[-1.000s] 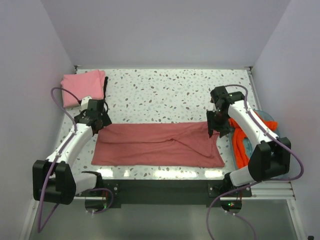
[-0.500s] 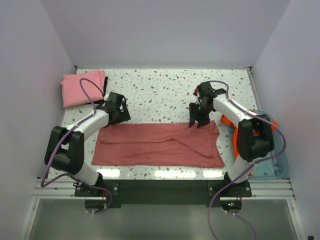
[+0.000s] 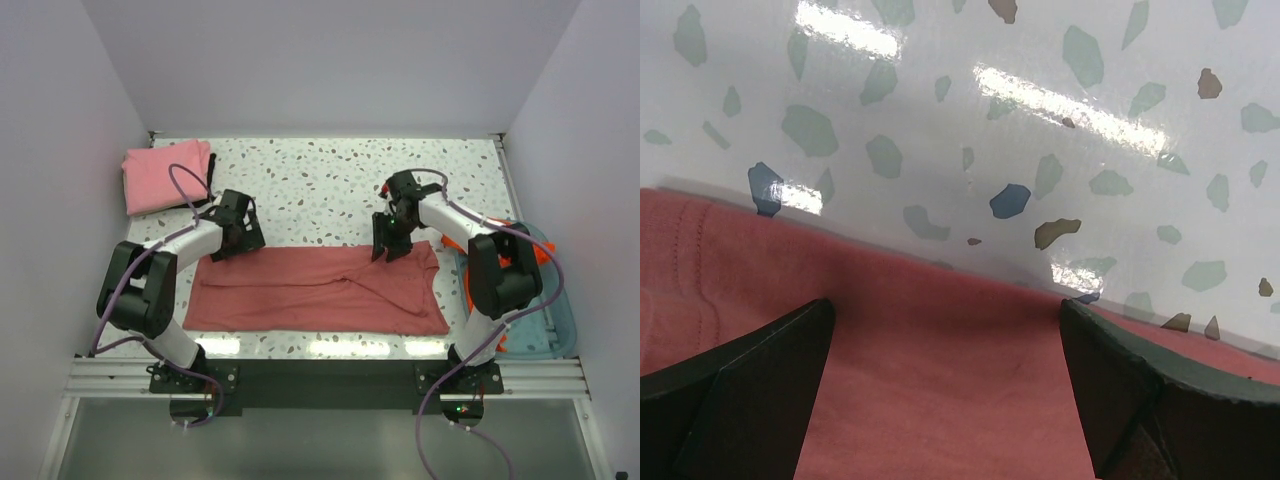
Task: Fold and stack the t-shirts
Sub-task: Fold the tshirt
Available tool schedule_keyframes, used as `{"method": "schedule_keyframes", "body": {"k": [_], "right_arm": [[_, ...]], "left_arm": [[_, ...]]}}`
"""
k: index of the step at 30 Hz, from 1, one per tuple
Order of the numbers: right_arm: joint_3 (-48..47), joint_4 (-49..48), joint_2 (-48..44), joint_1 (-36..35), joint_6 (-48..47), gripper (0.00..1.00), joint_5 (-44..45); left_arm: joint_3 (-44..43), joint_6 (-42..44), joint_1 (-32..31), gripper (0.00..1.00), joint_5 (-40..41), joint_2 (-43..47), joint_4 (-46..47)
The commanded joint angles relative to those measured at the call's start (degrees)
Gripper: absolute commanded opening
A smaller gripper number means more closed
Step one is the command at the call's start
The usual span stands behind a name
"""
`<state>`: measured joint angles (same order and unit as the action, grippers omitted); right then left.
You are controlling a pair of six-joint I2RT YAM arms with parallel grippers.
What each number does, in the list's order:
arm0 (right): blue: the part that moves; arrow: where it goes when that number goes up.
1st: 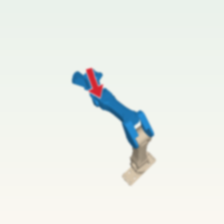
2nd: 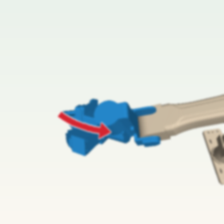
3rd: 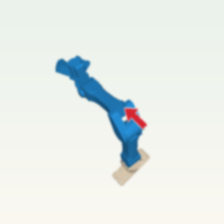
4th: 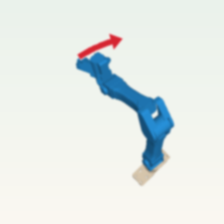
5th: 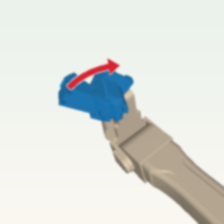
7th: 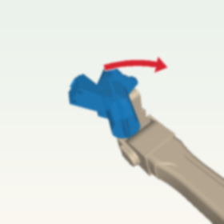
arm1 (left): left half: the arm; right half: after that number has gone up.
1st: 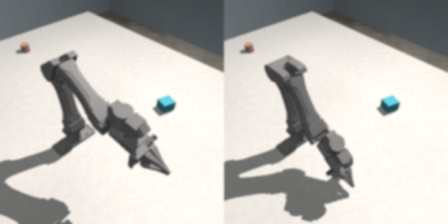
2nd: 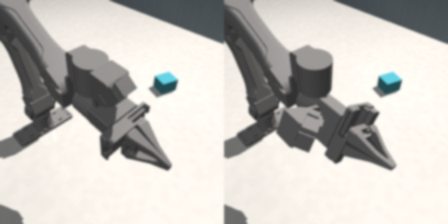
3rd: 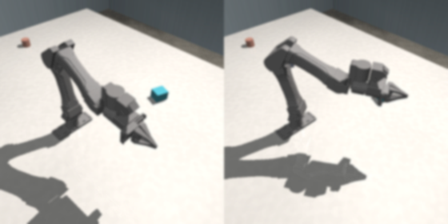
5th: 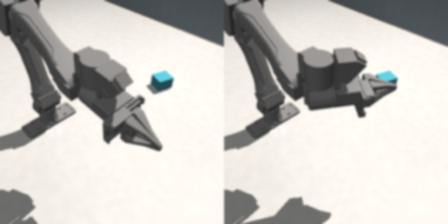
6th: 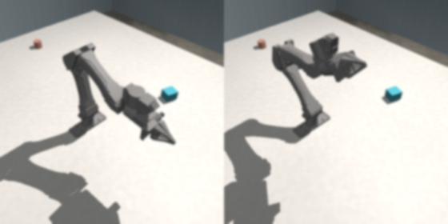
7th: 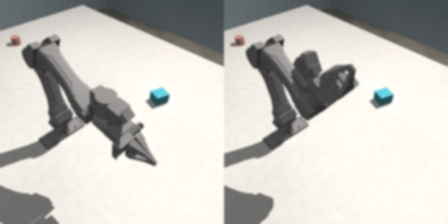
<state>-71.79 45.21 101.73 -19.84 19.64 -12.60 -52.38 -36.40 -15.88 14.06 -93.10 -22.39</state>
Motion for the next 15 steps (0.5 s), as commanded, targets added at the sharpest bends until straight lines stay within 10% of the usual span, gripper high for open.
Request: {"method": "schedule_keyframes", "body": {"k": [1,9,15], "right_arm": [[0.6,-0.7,0.4,-0.6,1.0,0.45,-0.9],[1.7,-2.1,1.1,-1.3,1.7,0.38,-1.2],[0.8,-1.1,1.8,-2.0,1.4,0.13,-2.1]], "left_arm": [[-0.3,0.0,0.1,1.0,-0.2,-0.2,2.7],[0.6,0.1,0.1,1.0,0.0,-0.9,2.9],[1.3,0.3,0.1,1.0,0.2,-0.5,2.9]]}}
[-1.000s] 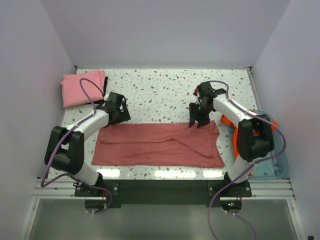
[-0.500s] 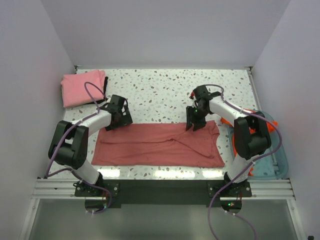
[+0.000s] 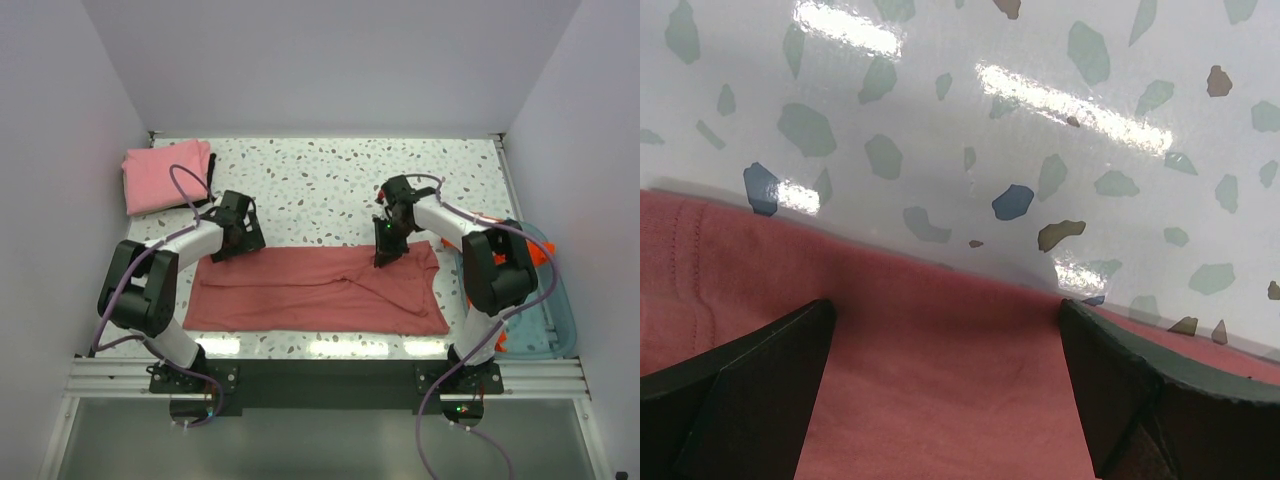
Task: Fold and stack the t-shirts
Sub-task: Fold the tshirt
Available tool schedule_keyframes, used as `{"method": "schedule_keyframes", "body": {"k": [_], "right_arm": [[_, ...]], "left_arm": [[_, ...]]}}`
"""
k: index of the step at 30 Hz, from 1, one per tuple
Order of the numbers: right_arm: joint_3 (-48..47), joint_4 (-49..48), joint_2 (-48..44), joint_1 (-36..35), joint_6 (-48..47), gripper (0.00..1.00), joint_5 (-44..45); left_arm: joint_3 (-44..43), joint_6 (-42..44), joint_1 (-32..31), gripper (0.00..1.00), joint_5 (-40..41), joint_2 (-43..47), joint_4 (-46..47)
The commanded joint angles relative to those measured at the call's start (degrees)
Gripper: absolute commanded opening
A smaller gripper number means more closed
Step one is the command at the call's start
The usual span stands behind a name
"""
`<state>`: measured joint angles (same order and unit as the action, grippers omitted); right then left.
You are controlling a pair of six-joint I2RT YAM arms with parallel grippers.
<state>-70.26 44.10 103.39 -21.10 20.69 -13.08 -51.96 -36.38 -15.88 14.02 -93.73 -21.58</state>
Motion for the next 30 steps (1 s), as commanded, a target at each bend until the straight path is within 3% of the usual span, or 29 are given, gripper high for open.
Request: {"method": "schedule_keyframes", "body": {"k": [1,4,16,30], "right_arm": [[-0.8,0.4,-0.2,-0.9,0.3,0.1,-1.6],[-0.1,1.5,-2.1,-1.3,0.1,0.0,-1.8],[5.8,3.7,-10.8,-6.6,3.3,0.0,-3.2],[9.2,4.9,-13.1,-15.0,8.1,0.0,-2.4]], "left_arm": [[0.9,0.3,0.1,1.0,0.3,0.1,2.1],[1.3,0.3,0.1,1.0,0.5,0.5,2.1],[2.7,1.0,0.2,1.0,0.0,0.7,2.5],[4.1,1.8,0.2,1.0,-0.1,2.2,1.6]]}}
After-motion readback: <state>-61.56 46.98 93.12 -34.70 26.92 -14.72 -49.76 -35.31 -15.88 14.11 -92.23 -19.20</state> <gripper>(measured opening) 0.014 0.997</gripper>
